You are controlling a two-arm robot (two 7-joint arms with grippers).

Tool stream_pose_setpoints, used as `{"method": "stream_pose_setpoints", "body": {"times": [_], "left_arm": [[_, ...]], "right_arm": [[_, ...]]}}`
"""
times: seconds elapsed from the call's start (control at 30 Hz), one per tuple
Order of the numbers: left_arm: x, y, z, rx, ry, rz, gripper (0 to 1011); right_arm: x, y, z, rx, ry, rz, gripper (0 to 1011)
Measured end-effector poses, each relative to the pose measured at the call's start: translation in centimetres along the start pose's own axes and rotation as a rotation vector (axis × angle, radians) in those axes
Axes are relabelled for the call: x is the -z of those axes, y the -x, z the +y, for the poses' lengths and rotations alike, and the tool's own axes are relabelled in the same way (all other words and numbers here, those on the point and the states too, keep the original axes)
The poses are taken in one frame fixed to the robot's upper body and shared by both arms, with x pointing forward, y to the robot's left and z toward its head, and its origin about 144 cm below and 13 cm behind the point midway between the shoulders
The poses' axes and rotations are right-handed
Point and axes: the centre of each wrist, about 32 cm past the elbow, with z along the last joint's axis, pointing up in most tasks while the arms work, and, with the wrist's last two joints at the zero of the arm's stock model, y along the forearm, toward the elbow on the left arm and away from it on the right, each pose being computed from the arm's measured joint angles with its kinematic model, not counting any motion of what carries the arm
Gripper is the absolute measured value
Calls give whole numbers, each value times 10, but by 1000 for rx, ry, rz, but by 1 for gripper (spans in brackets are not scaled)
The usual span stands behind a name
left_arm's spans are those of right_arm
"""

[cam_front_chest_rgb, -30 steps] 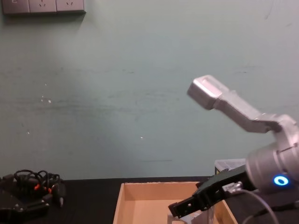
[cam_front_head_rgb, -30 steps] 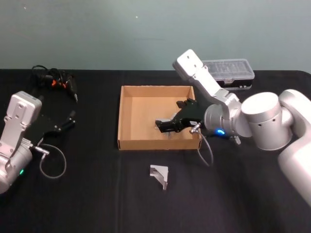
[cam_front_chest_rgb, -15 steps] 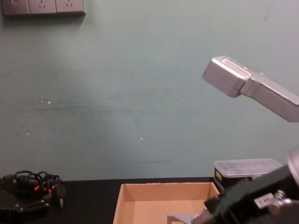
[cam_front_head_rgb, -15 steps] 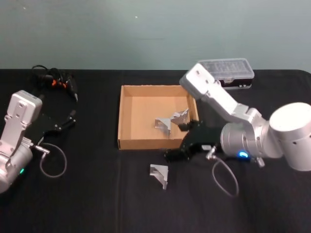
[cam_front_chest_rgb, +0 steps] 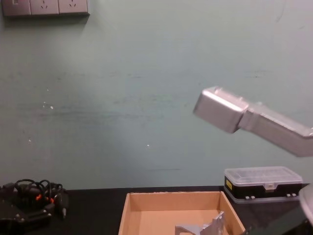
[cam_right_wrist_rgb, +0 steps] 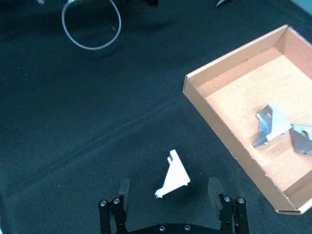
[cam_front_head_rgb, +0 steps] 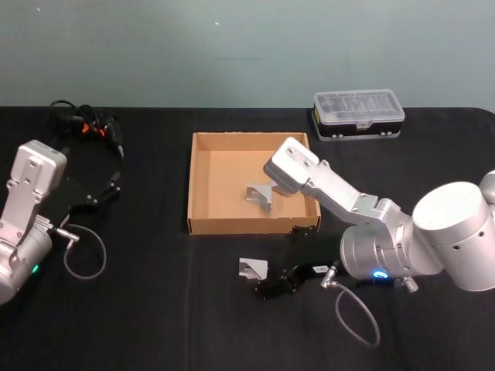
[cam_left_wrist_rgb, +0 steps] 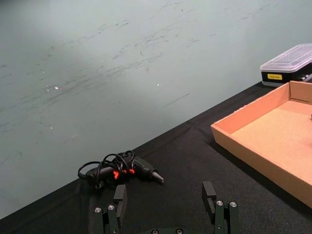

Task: Use one hand to pick up the angle iron from the table and place it into the box.

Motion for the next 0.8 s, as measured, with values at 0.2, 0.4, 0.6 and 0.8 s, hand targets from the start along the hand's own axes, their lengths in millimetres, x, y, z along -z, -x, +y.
{"method": "stream_pose_setpoints", "body": {"times": [0.2, 0.4, 0.6, 0.8], "left_arm": [[0, 0, 0, 0, 0, 0, 1011], [0, 0, 0, 0, 0, 0, 1011], [0, 0, 0, 0, 0, 0, 1011], [0, 0, 0, 0, 0, 0, 1011]], "right_arm": [[-4, -1, 14, -14, 37, 15, 1000], [-9, -3, 25, -8, 67, 28, 1000], [-11, -4, 33, -1, 84, 41, 1000], [-11, -4, 38, 4, 93, 52, 1000]]}}
